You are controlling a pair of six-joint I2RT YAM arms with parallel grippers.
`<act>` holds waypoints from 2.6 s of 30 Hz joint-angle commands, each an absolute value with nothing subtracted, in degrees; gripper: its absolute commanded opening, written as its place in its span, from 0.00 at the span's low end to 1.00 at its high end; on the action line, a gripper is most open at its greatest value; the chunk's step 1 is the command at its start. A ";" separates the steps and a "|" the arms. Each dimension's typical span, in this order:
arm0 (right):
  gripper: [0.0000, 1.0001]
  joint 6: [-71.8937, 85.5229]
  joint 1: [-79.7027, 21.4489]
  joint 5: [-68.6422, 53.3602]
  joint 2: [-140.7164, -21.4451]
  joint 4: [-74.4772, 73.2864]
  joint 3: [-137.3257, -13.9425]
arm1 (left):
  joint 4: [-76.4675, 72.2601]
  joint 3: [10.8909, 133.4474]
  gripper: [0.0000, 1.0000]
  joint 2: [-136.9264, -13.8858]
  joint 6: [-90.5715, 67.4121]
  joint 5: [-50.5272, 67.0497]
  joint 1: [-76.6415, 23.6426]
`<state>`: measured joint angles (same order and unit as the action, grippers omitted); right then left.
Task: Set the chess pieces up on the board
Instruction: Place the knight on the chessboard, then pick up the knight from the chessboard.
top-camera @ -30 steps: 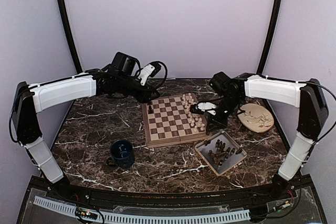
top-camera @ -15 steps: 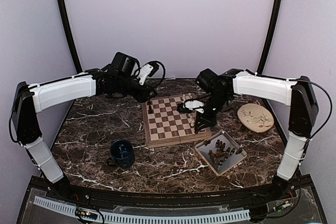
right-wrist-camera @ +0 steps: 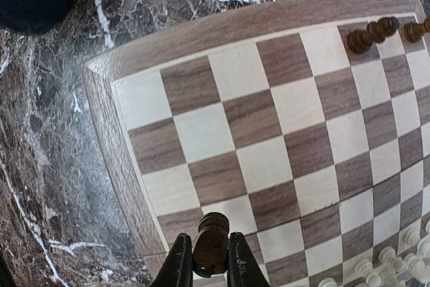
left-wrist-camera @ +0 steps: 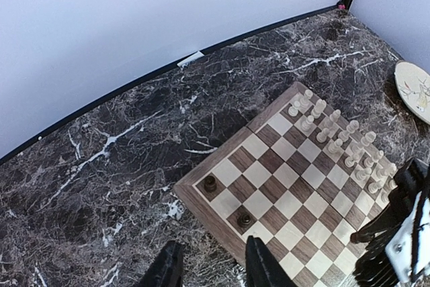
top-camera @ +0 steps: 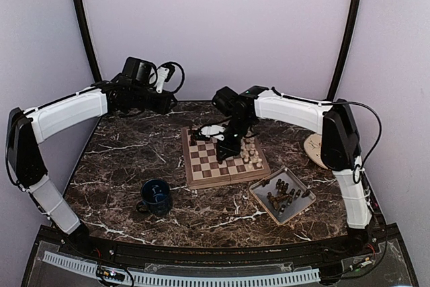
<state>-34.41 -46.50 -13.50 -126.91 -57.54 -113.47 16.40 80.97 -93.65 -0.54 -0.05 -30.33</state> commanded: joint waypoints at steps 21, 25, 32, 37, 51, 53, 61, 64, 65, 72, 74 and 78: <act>0.36 -31.97 -48.26 -13.14 -131.49 -60.44 -125.09 | 16.63 82.27 0.35 -89.13 -0.94 4.45 -26.74; 0.38 -31.50 -45.17 -16.79 -124.70 -59.45 -117.85 | 16.43 82.51 0.35 -91.00 -1.03 8.81 -26.83; 0.38 -30.92 -38.40 -17.95 -106.56 -51.36 -96.65 | 19.16 84.45 0.54 -95.45 1.99 15.05 -28.51; 0.38 -32.23 -32.14 -24.40 -92.78 -44.88 -81.40 | 22.47 87.38 0.99 -98.84 2.21 10.38 -33.62; 0.42 -25.08 -13.38 -31.38 -70.83 -18.30 -52.78 | 20.42 87.14 0.99 -102.20 -4.19 -4.60 -39.29; 0.42 -25.34 -12.43 -31.70 -71.81 -18.73 -52.93 | 26.30 91.73 0.99 -106.01 -6.22 -10.76 -39.08; 0.44 -27.96 -11.87 -33.00 -82.96 -24.61 -59.76 | 36.26 99.95 0.87 -114.11 -10.25 -9.44 -36.50; 0.44 -28.36 -11.69 -32.42 -86.73 -26.80 -62.36 | 29.90 89.29 0.71 -109.85 -15.38 -0.40 -34.41; 0.44 -28.24 -11.69 -32.72 -86.68 -27.40 -62.81 | 26.84 86.58 0.70 -107.73 -13.99 0.85 -34.82; 0.46 -25.64 -11.01 -38.85 -83.60 -25.34 -59.44 | 34.79 96.38 0.65 -107.83 -8.84 -0.53 -37.97; 0.48 -24.09 -10.99 -38.08 -81.01 -22.85 -58.03 | 36.46 97.70 0.62 -109.27 -7.70 3.88 -38.10; 0.50 -23.33 -11.42 -38.18 -78.05 -21.53 -57.40 | 38.25 97.38 0.60 -109.47 -5.58 7.49 -39.78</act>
<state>-24.84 -11.31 -36.56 -81.21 -24.38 -57.60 32.51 97.49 -110.21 -8.71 2.61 -38.74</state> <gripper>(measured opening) 0.502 0.599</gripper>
